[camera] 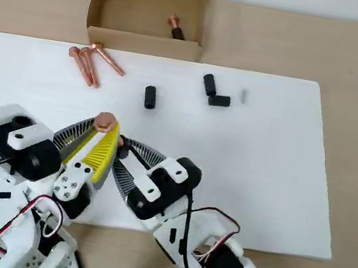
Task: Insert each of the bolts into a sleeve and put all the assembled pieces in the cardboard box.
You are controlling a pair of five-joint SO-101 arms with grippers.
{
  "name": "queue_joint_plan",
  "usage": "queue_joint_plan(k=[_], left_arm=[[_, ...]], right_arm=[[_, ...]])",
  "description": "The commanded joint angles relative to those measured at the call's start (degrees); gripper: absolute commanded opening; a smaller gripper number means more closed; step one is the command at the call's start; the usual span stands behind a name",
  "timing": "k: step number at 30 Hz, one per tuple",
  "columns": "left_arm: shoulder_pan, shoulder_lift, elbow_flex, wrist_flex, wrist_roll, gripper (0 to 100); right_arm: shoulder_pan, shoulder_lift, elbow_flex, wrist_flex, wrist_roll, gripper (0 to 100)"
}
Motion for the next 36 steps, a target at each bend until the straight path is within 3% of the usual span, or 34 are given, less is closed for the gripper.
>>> queue_joint_plan(k=[1,14,20,26,36], left_arm=[[0.97,-0.13,-0.26,-0.97,0.35,1],[1.58,0.04,-0.09,9.23,0.70,1],[4.40,-0.22,1.32,9.67,1.14,5],[-5.54,-0.22,0.79,10.02,12.57,23],[-9.58,-0.13,-1.14,9.67,12.84,24]], right_arm=[[-0.40,-9.19,-0.22,-0.09,-0.18,0.9],[-0.40,-9.19,-0.22,-0.09,-0.18,0.9],[-0.40,-9.19,-0.22,-0.09,-0.18,0.9],[-0.40,-9.19,-0.22,0.18,-0.18,0.9],[-0.40,-8.84,-0.22,0.44,-0.09,0.9]])
